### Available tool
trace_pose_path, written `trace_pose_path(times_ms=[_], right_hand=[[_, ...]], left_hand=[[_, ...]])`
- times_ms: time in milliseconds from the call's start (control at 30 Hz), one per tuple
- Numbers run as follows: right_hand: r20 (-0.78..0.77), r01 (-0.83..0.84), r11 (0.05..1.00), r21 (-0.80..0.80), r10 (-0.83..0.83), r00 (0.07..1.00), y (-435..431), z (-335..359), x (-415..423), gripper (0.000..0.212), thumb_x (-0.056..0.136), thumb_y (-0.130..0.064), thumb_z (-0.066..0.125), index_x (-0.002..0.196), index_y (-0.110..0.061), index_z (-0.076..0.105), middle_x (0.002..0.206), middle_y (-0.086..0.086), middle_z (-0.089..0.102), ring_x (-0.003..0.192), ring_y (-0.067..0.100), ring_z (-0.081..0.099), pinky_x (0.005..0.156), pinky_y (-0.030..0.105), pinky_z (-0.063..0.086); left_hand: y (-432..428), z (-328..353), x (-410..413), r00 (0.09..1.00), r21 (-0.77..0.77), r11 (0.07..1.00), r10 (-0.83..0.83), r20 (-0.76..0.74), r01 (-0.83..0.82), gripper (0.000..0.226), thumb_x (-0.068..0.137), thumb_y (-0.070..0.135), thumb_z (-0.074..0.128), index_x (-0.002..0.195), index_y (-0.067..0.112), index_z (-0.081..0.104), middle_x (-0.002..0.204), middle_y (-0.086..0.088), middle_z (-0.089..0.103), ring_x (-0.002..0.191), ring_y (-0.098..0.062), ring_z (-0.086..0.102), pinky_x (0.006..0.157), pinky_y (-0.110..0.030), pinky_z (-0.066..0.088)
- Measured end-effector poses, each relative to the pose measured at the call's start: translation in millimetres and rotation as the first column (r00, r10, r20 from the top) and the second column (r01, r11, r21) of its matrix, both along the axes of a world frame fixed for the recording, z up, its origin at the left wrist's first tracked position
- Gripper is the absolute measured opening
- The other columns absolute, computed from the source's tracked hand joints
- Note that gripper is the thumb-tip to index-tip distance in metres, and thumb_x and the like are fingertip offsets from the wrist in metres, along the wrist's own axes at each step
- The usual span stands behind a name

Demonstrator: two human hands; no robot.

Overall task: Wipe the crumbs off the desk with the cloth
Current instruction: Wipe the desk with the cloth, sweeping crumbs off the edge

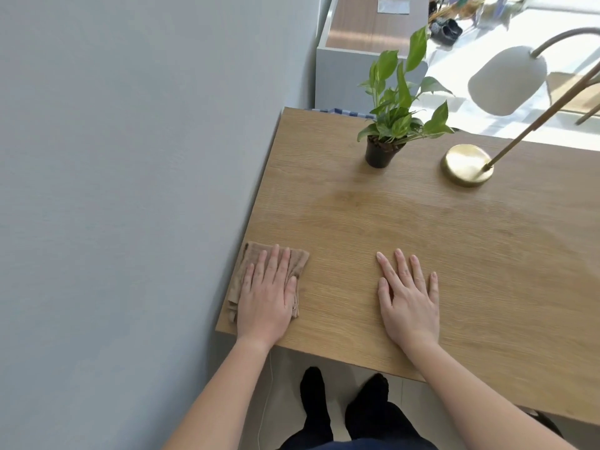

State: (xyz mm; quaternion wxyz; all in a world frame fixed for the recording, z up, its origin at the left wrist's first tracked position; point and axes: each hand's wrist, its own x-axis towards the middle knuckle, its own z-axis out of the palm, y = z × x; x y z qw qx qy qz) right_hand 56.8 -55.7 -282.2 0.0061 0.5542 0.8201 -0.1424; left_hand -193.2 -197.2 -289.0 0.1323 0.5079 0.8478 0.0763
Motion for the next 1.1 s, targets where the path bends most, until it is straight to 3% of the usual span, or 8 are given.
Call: trace_pose_path(times_ms=[200,500,600,700,767,933,1100], right_hand=[[0.004,-0.013,1.0,0.008,0.013,1.0,1.2,-1.4,-0.5,0.055,0.112,-0.049,0.021,0.163,-0.057,0.005,0.175,-0.018,0.005,0.163,0.01,-0.007,0.132,0.047,-0.006],[-0.001,-0.017,0.999,0.03,0.017,1.0,5.0,-8.6,0.7,0.053,0.112,-0.048,0.016,0.163,-0.059,0.005,0.173,-0.02,0.004,0.163,0.009,-0.007,0.133,0.048,-0.002],[0.005,-0.014,0.999,0.033,0.014,1.0,5.7,-11.4,2.1,0.055,0.109,-0.05,0.013,0.163,-0.058,0.004,0.173,-0.02,0.003,0.162,0.009,-0.007,0.133,0.049,-0.001],[0.003,-0.014,0.999,0.035,0.014,1.0,5.4,-12.1,3.7,0.055,0.109,-0.05,0.012,0.163,-0.058,0.004,0.173,-0.02,0.005,0.163,0.009,-0.007,0.133,0.049,0.0],[-0.001,-0.014,0.999,0.032,0.014,1.0,5.6,-11.2,1.7,0.055,0.109,-0.05,0.012,0.163,-0.058,0.005,0.174,-0.02,0.006,0.163,0.009,-0.006,0.133,0.049,0.0],[-0.005,-0.012,0.999,0.043,0.012,1.0,7.6,-14.5,1.1,0.055,0.109,-0.05,0.014,0.163,-0.058,0.008,0.174,-0.02,0.008,0.163,0.009,-0.004,0.133,0.049,0.002],[0.003,-0.021,0.999,0.044,0.021,1.0,8.6,-15.9,-0.9,0.055,0.109,-0.049,0.017,0.163,-0.057,0.012,0.173,-0.019,0.01,0.163,0.01,-0.001,0.133,0.05,0.004]], left_hand=[[8.3,-1.9,-14.9,0.994,0.0,0.995,0.103,-0.046,-0.103,0.062,0.114,0.05,0.013,0.171,0.03,0.002,0.179,0.009,0.0,0.165,-0.013,-0.002,0.134,-0.042,0.007],[119.8,1.2,-53.6,0.973,-0.045,0.973,0.228,-0.022,-0.229,0.066,0.112,0.052,0.011,0.171,0.025,0.001,0.179,0.002,-0.002,0.166,-0.02,-0.005,0.134,-0.044,0.0],[121.3,3.8,-44.2,0.986,-0.044,0.985,0.167,-0.024,-0.168,0.066,0.112,0.05,0.009,0.171,0.023,-0.002,0.179,0.0,-0.004,0.166,-0.022,-0.006,0.134,-0.044,-0.002],[88.9,3.0,-32.4,1.0,-0.022,1.0,-0.002,-0.028,0.001,0.064,0.113,0.051,0.009,0.17,0.027,-0.005,0.178,0.007,-0.009,0.165,-0.016,-0.01,0.134,-0.04,-0.002],[67.3,2.1,-32.3,1.0,-0.012,1.0,-0.012,-0.017,0.011,0.063,0.114,0.051,0.012,0.17,0.03,-0.006,0.178,0.011,-0.01,0.164,-0.011,-0.011,0.133,-0.037,-0.003],[66.8,-0.7,-36.8,0.994,0.0,0.996,0.087,-0.064,-0.087,0.064,0.112,0.052,0.014,0.171,0.026,0.003,0.178,0.009,0.002,0.165,-0.012,-0.001,0.134,-0.042,0.008],[126.9,2.7,-65.1,0.981,-0.023,0.981,0.192,-0.014,-0.192,0.067,0.111,0.053,0.01,0.171,0.024,-0.001,0.179,0.004,-0.001,0.165,-0.016,-0.005,0.134,-0.043,0.003]])
